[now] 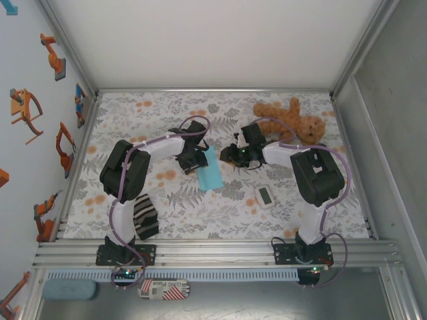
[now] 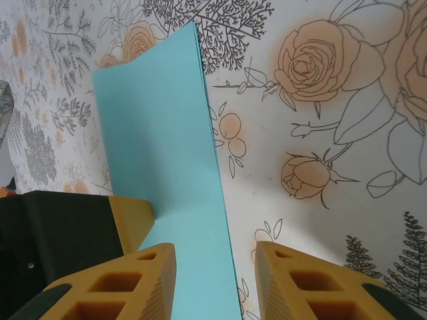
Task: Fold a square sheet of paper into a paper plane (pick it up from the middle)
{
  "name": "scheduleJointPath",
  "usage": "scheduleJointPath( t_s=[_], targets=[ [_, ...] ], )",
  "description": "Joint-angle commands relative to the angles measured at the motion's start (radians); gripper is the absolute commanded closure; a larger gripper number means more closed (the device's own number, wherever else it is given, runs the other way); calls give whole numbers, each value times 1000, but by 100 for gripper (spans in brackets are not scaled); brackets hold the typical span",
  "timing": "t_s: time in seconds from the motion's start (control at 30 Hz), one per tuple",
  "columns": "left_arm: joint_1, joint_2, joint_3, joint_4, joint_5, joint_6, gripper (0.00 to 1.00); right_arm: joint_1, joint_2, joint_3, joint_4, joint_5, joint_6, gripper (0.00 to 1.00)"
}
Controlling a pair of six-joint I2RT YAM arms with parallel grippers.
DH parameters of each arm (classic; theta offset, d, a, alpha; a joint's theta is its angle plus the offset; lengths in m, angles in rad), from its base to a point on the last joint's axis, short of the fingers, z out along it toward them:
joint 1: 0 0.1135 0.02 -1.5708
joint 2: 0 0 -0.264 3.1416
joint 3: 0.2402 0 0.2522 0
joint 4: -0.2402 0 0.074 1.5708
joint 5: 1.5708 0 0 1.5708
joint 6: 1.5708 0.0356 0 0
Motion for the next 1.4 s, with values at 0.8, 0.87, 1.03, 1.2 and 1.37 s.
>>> scheduleJointPath(
  t_s=[0.8, 0.87, 1.03, 1.2, 1.37],
  targets=[
    [-11, 340, -155, 58, -20, 54, 53, 66, 118, 108, -33, -108, -43, 87],
    [-11, 341, -155, 59, -20, 54, 53, 71, 128, 117, -46, -105, -51, 87],
    [-12, 341, -154, 60, -18, 52, 53, 72, 152, 122, -80, -88, -66, 88],
    [-12, 341, -151, 61, -17, 52, 53, 73, 167, 119, -113, -58, -90, 90],
    [-11, 332, -144, 58, -16, 56, 53, 73, 182, 108, -164, -15, -115, 90]
  ],
)
